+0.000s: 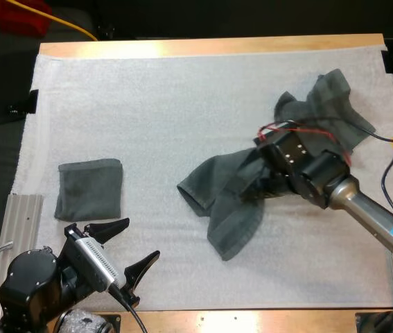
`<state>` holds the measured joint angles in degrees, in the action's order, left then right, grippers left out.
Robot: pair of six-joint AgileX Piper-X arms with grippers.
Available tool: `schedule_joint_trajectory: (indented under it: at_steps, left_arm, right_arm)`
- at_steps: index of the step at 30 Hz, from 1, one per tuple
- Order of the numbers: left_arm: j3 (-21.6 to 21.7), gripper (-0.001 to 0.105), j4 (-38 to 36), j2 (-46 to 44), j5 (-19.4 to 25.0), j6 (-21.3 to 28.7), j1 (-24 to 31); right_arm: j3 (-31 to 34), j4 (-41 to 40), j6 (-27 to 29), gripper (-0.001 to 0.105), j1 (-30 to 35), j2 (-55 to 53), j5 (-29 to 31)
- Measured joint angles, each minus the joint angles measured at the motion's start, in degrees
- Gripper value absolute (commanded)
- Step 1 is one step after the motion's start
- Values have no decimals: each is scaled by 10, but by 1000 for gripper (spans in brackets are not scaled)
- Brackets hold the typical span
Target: Pick towel from pile, fold and stack
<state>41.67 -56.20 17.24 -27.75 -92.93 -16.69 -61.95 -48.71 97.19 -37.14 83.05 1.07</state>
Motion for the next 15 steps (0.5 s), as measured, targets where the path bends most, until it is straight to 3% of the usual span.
schedule_joint_trajectory:
  at_steps: [5, 10, 15]
  left_arm:
    - [0, 70, 0, 0, 0, 0, 0]
    - [0, 70, 0, 0, 0, 0, 0]
    - [0, 70, 0, 0, 0, 0, 0]
  right_arm:
    - [42, -11, 0, 1, 33, 0, 28]
    - [64, -40, 0, 5, 48, 0, 104]
    - [65, -51, 0, 25, 53, 0, 164]
